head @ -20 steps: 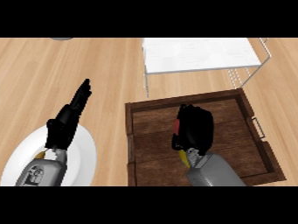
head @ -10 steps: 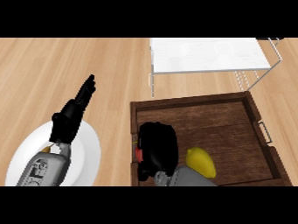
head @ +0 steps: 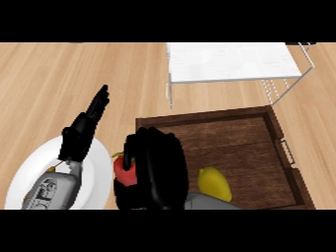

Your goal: Pick the bell pepper from the tray and place it in the tiered shelf

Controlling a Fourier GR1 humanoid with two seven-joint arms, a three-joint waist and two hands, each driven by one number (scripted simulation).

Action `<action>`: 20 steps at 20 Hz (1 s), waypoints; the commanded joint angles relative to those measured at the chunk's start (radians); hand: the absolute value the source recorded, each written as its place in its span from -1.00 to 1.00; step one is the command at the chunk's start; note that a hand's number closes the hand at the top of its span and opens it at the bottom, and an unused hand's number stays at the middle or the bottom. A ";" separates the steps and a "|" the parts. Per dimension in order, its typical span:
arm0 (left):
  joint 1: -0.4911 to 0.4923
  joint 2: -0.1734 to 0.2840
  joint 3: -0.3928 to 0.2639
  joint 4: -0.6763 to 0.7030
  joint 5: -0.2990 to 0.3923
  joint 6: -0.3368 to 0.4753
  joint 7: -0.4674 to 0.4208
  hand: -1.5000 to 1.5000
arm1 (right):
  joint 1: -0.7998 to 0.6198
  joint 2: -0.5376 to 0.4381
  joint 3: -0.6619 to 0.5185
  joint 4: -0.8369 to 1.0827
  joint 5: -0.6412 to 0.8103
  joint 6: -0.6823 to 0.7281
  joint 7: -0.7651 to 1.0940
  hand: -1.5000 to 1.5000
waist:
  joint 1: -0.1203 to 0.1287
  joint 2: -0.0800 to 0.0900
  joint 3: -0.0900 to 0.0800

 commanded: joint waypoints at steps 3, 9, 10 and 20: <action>0.044 0.016 0.016 -0.006 0.011 -0.016 -0.029 0.00 | -0.126 0.010 -0.022 -0.089 0.100 -0.101 0.282 1.00 | -0.014 -0.007 -0.001; 0.040 0.006 0.012 0.005 -0.003 -0.003 -0.016 0.00 | -0.234 0.010 -0.083 -0.108 0.216 0.051 0.385 1.00 | -0.034 -0.010 -0.002; 0.026 -0.011 -0.003 0.003 -0.022 0.018 0.001 0.00 | -0.310 0.009 -0.148 -0.099 0.220 0.096 0.385 1.00 | -0.033 -0.010 -0.002; 0.039 -0.004 0.010 -0.002 -0.009 -0.003 -0.022 0.00 | -0.478 0.009 -0.362 -0.063 0.330 0.274 0.359 1.00 | -0.034 -0.006 -0.001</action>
